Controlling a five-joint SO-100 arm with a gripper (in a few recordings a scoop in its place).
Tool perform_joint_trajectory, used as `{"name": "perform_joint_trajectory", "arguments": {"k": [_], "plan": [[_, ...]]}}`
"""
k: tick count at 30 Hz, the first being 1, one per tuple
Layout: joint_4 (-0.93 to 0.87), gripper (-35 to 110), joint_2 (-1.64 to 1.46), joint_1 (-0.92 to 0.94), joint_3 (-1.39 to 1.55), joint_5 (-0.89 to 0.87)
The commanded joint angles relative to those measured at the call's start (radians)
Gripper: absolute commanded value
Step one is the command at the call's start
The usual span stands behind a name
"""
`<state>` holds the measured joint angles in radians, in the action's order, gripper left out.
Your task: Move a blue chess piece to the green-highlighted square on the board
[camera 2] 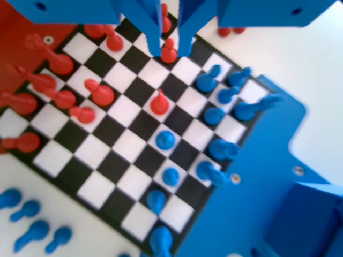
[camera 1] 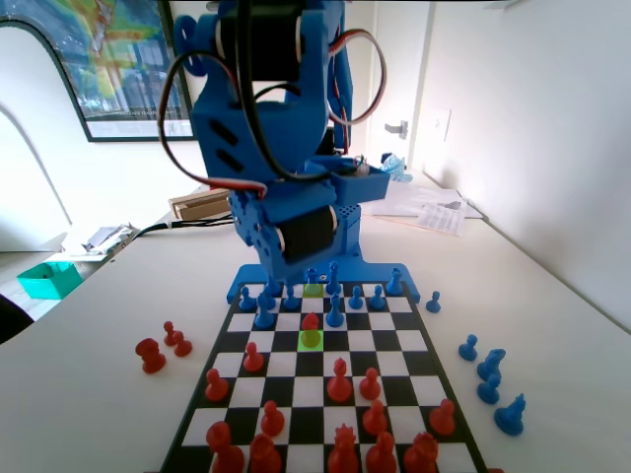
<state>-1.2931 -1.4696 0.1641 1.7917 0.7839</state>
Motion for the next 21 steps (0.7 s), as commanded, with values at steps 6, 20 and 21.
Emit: {"name": "perform_joint_trajectory", "arguments": {"k": [6,20,21], "plan": [[0.06,12,-0.012,-0.028,-0.014,0.029],[0.187,12,-0.038,-0.061,0.153,0.109],[0.195,12,-0.044,-0.061,0.164,0.112]]}}
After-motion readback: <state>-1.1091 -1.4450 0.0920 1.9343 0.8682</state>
